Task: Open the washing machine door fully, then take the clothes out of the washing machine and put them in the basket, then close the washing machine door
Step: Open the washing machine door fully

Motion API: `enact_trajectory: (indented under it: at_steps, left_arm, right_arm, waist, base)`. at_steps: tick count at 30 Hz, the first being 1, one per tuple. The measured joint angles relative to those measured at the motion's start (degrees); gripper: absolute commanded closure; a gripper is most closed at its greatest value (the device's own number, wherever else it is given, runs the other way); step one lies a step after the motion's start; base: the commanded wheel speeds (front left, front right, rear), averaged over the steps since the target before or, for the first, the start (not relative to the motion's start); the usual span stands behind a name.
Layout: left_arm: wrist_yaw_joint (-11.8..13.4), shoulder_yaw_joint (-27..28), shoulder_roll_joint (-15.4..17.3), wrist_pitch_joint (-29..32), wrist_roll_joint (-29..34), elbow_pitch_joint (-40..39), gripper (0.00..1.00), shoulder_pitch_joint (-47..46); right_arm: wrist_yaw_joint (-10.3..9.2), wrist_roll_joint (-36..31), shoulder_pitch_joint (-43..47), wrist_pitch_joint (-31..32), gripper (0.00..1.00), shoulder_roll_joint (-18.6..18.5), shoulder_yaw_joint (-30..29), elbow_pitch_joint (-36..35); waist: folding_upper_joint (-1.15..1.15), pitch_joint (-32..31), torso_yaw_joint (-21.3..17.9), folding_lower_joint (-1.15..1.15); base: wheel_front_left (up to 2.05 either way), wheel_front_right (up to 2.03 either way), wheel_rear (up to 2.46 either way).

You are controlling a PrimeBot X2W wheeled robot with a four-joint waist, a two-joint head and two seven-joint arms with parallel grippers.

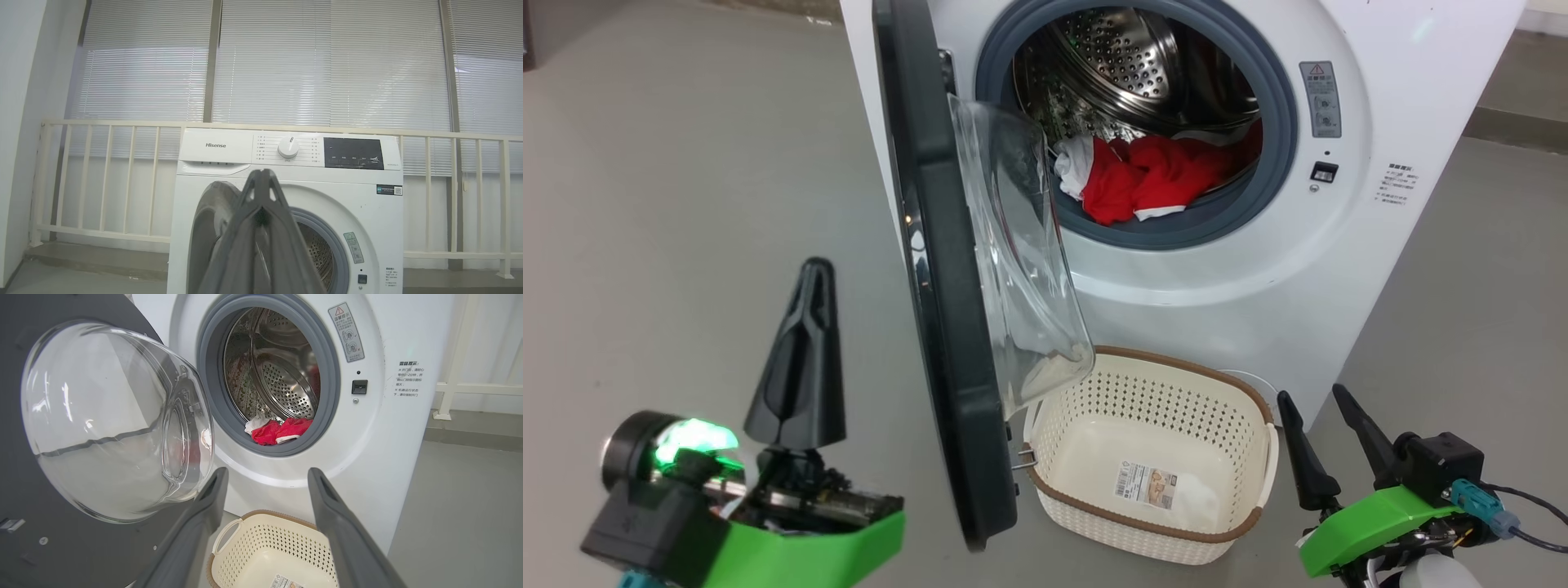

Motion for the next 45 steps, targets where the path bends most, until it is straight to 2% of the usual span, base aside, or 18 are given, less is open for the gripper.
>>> enact_trajectory:
  at_steps: [8,13,19,26,32,38,45]
  left_arm:
    - [-2.89,-7.79,0.03,0.85,-1.72,-1.23,1.00,-1.37]
    - [-4.36,-12.04,0.16,4.50,-5.10,3.26,1.00,-1.36]
    - [-4.88,-14.17,0.44,9.68,-8.15,9.44,1.00,-1.08]
    - [-2.82,-14.55,0.44,14.83,-9.39,14.71,1.00,-0.69]
    - [-1.00,-14.56,0.57,16.61,-9.39,17.36,1.00,-0.65]
    - [0.67,-14.60,0.55,17.31,-9.24,18.07,1.00,-0.64]
    - [1.52,-14.32,0.38,17.82,-9.45,17.25,1.00,-0.08]
  right_arm:
    - [0.00,0.77,-0.03,0.00,0.00,-0.01,0.14,0.04]
    - [0.00,1.20,-0.07,0.00,0.00,-0.01,0.07,0.30]
    - [0.00,1.70,-0.07,0.00,0.00,-0.01,-0.18,0.80]
    - [0.00,2.19,-0.07,0.00,0.00,-0.01,-0.19,1.01]
    - [0.00,2.21,-0.07,0.00,0.00,0.00,-0.05,1.45]
    - [0.00,2.22,-0.07,0.00,0.00,-0.01,-0.05,1.69]
    - [0.00,2.22,-0.07,0.00,0.00,-0.01,-0.24,1.82]
  waist:
    - [0.00,0.06,-0.89,0.00]
    - [0.00,0.20,-1.29,0.00]
    - [0.00,0.33,-1.40,0.00]
    - [0.00,0.32,-1.22,0.00]
    - [0.00,0.42,-1.21,0.00]
    - [0.00,0.62,-1.31,0.00]
    - [0.00,1.01,-0.77,0.00]
  base:
    - [0.00,0.00,0.00]
    - [0.00,0.00,0.00]
    - [0.00,0.00,0.00]
    - [0.00,0.00,0.00]
    - [0.00,0.00,0.00]
    - [0.00,0.00,0.00]
    - [0.00,0.00,0.00]
